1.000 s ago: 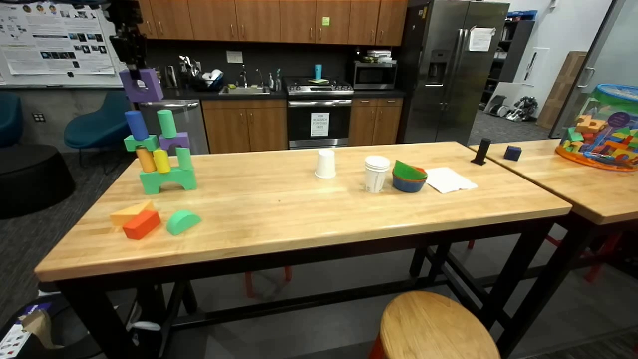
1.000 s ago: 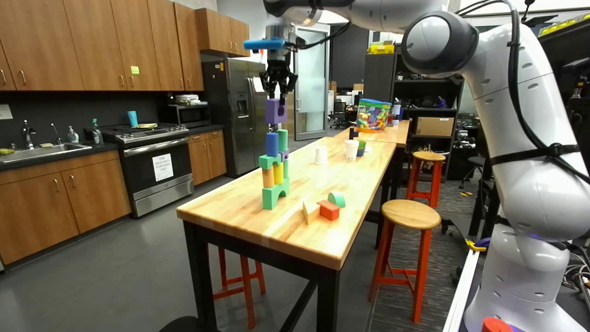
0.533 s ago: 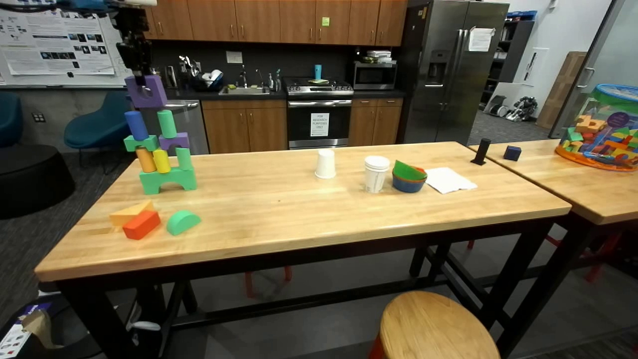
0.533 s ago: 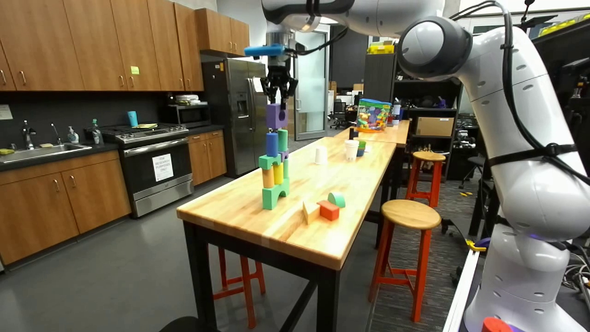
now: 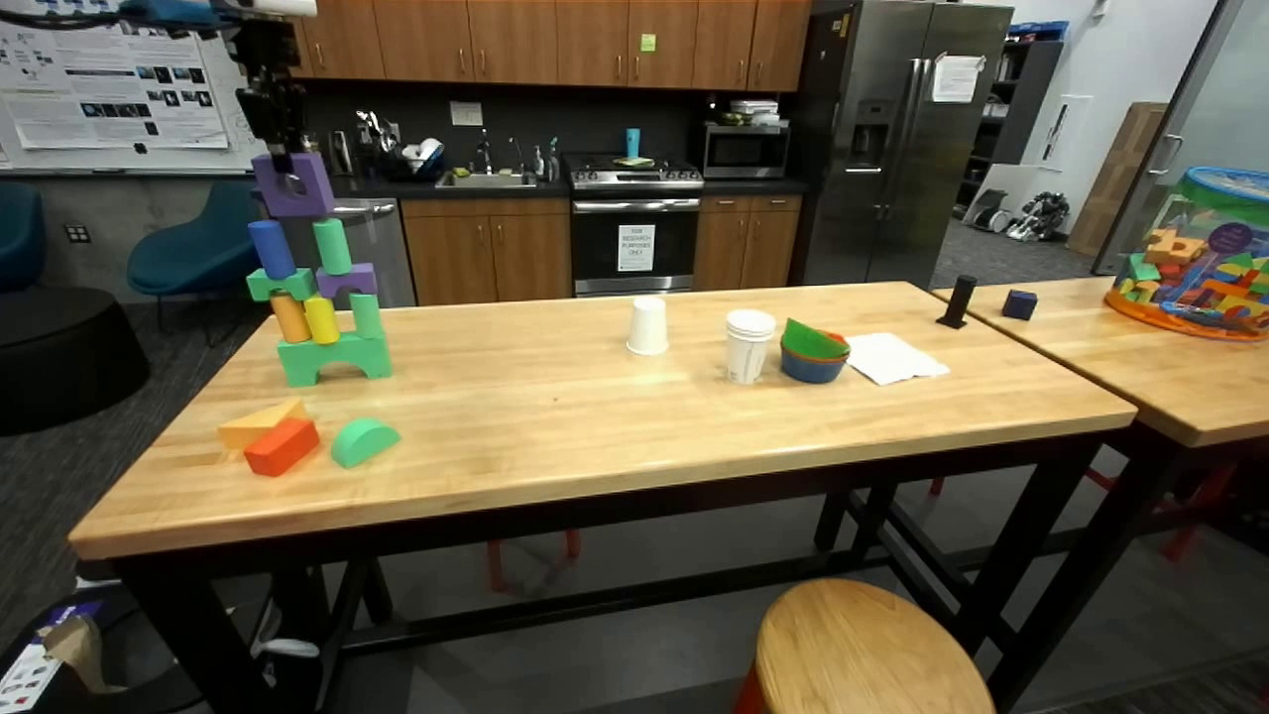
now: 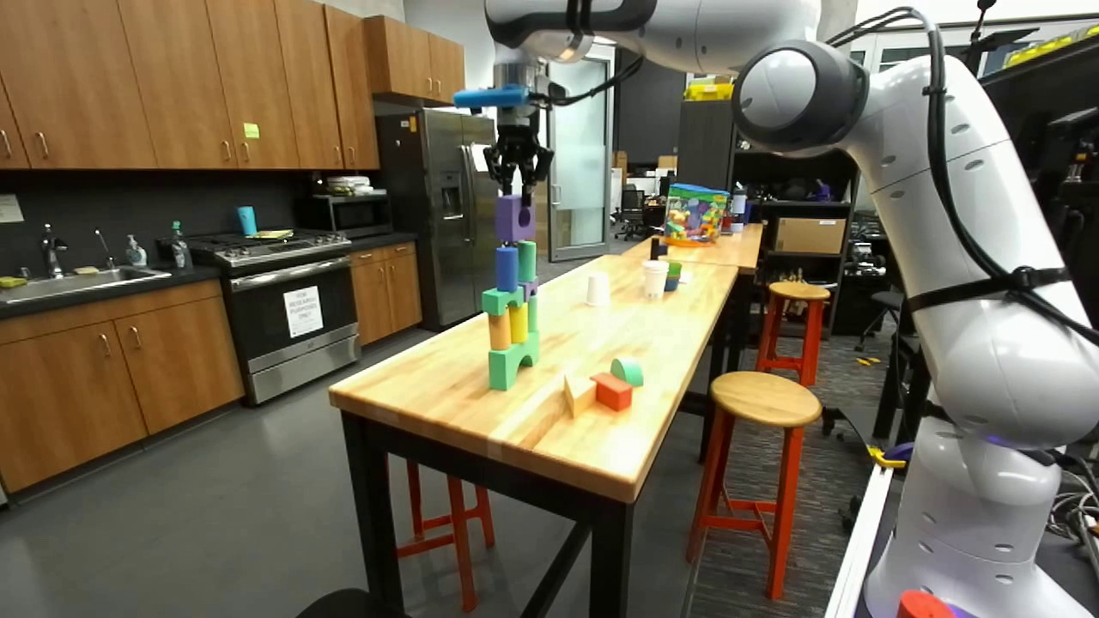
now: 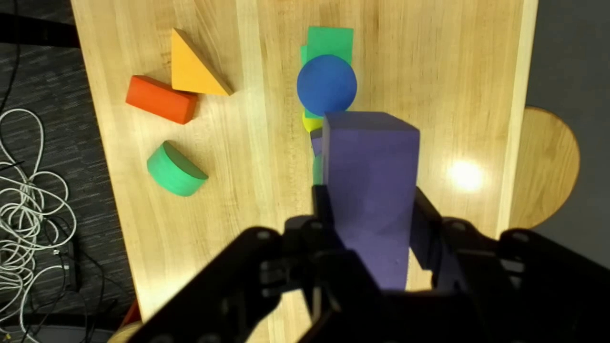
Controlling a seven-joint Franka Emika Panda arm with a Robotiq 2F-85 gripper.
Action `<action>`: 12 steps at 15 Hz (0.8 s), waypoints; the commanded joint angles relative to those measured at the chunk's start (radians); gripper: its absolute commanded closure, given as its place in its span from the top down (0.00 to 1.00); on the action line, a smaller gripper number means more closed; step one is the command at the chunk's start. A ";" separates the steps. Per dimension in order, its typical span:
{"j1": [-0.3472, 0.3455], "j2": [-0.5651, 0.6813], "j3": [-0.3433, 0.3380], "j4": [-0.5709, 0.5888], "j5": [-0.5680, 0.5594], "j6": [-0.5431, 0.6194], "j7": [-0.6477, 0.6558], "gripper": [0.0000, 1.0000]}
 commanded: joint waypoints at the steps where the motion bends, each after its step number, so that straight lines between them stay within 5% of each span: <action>1: 0.007 0.027 -0.001 0.059 -0.013 -0.044 -0.006 0.15; 12: 0.015 0.041 0.003 0.085 -0.006 -0.072 -0.002 0.15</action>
